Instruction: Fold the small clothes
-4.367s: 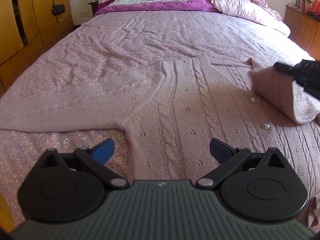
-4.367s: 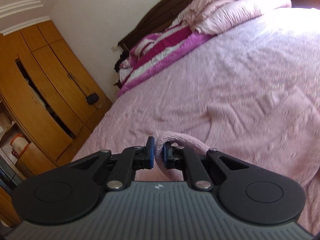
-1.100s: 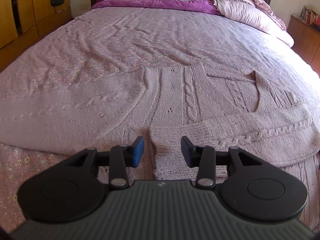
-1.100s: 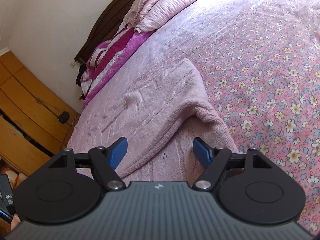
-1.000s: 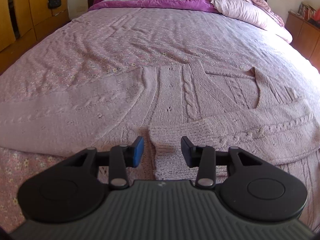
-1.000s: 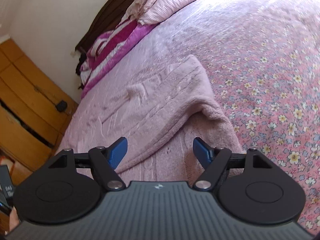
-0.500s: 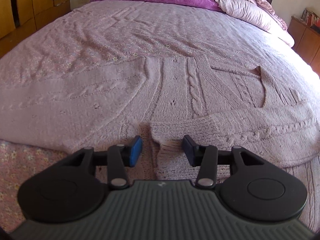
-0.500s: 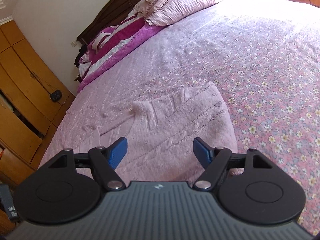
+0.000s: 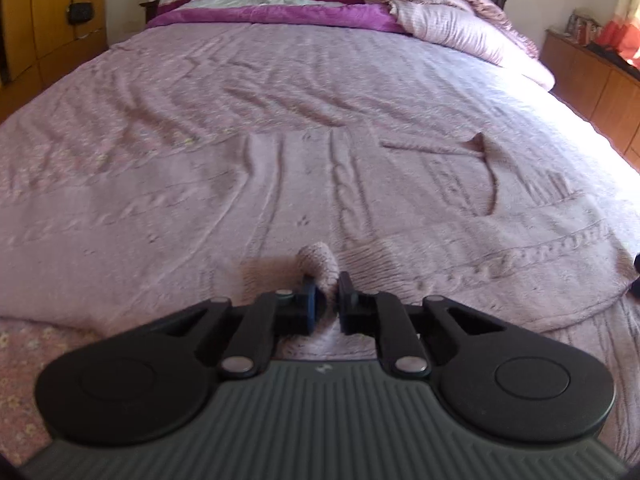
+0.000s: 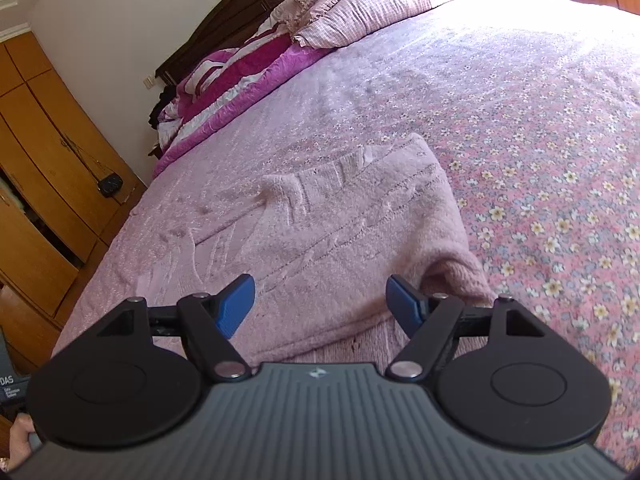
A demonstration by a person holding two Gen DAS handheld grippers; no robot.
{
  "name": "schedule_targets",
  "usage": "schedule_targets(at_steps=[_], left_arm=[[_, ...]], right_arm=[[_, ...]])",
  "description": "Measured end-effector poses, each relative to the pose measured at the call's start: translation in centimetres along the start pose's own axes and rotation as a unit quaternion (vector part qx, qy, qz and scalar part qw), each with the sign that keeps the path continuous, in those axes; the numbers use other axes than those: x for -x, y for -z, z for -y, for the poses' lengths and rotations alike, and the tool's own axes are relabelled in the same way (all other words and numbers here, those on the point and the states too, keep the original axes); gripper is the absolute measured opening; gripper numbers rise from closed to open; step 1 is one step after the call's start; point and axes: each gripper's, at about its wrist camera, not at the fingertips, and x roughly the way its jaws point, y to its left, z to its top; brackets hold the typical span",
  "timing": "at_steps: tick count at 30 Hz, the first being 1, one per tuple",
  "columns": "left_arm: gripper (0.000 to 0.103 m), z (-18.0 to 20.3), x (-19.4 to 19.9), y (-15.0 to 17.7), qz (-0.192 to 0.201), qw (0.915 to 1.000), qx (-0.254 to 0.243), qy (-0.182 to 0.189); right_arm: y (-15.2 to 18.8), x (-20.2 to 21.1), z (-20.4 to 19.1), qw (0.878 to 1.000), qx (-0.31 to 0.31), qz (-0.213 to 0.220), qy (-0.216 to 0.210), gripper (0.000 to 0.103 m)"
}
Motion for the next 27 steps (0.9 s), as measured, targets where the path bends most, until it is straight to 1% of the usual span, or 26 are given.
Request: schedule_targets(at_steps=[2, 4, 6, 8, 9, 11, 13, 15, 16, 19, 21, 23, 25, 27], left_arm=[[0.01, 0.6, 0.2, -0.4, 0.015, 0.9998, -0.014, -0.003], [0.01, 1.2, 0.5, -1.3, 0.028, 0.9993, -0.025, -0.006], [0.01, 1.5, 0.8, -2.8, 0.042, 0.9986, -0.031, -0.003], [0.01, 1.8, 1.6, -4.5, 0.062, 0.9974, -0.037, 0.0], [0.01, 1.9, 2.0, -5.3, 0.076, 0.9963, -0.039, 0.002], [0.01, 2.2, 2.8, -6.6, 0.103, 0.9936, -0.046, -0.001], [0.01, 2.4, 2.8, -7.3, 0.118, 0.9914, -0.055, -0.018], [0.01, 2.2, 1.6, -7.3, 0.108, 0.9922, -0.053, -0.032], [0.01, 1.9, 0.8, -7.2, 0.097, 0.9933, -0.05, -0.038], [0.01, 0.8, -2.2, -6.0, 0.043, 0.9964, -0.041, -0.061], [0.01, 0.0, -3.5, -4.9, 0.014, 0.9976, -0.031, -0.061], [0.011, -0.5, -4.0, -4.0, 0.007, 0.9979, -0.028, -0.059], [0.011, -0.5, -4.0, -3.7, 0.013, 0.9975, -0.037, -0.059], [0.011, -0.3, -3.9, -3.6, 0.016, 0.9968, -0.048, -0.062]], right_arm=[[0.6, 0.4, 0.3, 1.0, 0.004, 0.003, -0.004, 0.079], [1.0, 0.4, 0.5, 1.0, 0.016, 0.003, 0.003, 0.079], [1.2, -0.1, 0.9, 1.0, 0.019, -0.004, 0.02, 0.079], [0.9, -0.8, 1.6, 1.0, 0.006, -0.002, 0.018, 0.079], [0.7, -0.9, 1.8, 1.0, -0.002, 0.002, 0.019, 0.079], [0.4, -0.7, 2.1, 0.999, -0.011, 0.025, 0.025, 0.079], [0.3, -0.5, 2.1, 0.999, -0.011, 0.042, 0.031, 0.079], [0.6, -0.6, 2.3, 0.998, -0.016, 0.045, 0.03, 0.079], [0.7, -0.8, 2.4, 0.999, -0.015, 0.042, 0.031, 0.079], [1.2, -1.0, 2.4, 0.999, -0.004, 0.031, 0.031, 0.079], [1.2, -0.9, 2.1, 0.999, 0.011, 0.018, 0.032, 0.08], [0.7, -0.7, 1.6, 0.999, 0.025, -0.002, 0.032, 0.08], [0.0, -0.2, 1.0, 0.999, 0.029, -0.016, 0.016, 0.08], [-0.5, 0.5, 0.2, 0.999, 0.038, -0.016, 0.01, 0.08]])
